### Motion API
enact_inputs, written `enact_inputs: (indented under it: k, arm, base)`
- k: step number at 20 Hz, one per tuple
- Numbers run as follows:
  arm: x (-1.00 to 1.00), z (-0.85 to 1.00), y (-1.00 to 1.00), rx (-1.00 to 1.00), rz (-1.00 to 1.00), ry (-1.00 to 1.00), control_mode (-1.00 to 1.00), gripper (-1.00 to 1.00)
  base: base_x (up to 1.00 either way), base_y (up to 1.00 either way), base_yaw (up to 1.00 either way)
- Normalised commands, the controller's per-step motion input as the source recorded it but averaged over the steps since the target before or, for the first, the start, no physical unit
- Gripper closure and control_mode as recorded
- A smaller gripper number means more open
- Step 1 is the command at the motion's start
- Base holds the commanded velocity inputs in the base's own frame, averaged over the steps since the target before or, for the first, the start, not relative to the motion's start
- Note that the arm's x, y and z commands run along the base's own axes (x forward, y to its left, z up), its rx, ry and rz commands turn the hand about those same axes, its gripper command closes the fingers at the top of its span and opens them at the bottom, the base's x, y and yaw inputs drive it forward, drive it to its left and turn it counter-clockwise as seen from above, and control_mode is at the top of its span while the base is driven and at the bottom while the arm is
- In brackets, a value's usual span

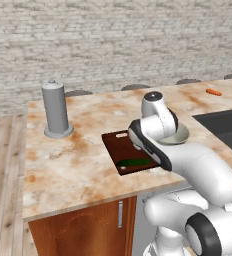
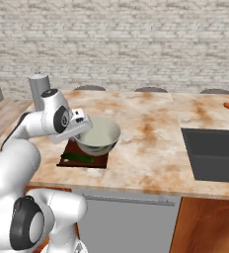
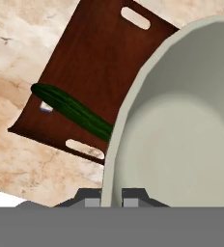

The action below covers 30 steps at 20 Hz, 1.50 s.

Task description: Place the two vegetables and bowl onto the tray for setting up a vegetable dip station.

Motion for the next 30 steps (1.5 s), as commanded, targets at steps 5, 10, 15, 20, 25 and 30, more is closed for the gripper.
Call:
enact_inputs:
  k: [5, 10, 15, 20, 25, 30]
  arm:
    - [0.44, -0.01, 0.36, 0.0, 0.07, 0.0, -1.0, 1.0]
    - [0.47, 0.0, 0.27, 0.0, 0.1, 0.0, -1.0, 1.0]
    - [0.44, -0.02, 0.2, 0.0, 0.07, -0.01, -1.0, 1.0]
    - [0.41, -0.08, 0.21, -0.01, 0.04, 0.0, -1.0, 1.0]
    - [0.38, -0.15, 0.23, -0.03, 0.0, 0.0, -1.0, 1.0]
    - [0.31, -0.18, 0.2, -0.05, 0.0, 0.0, -1.0, 1.0]
  base:
    - [0.0, 0.0, 0.0]
    - [0.0, 0.0, 0.0]
    - [0.0, 0.0, 0.0]
    - [0.0, 0.0, 0.0]
    - [0.0, 0.0, 0.0]
    - [0.0, 0.0, 0.0]
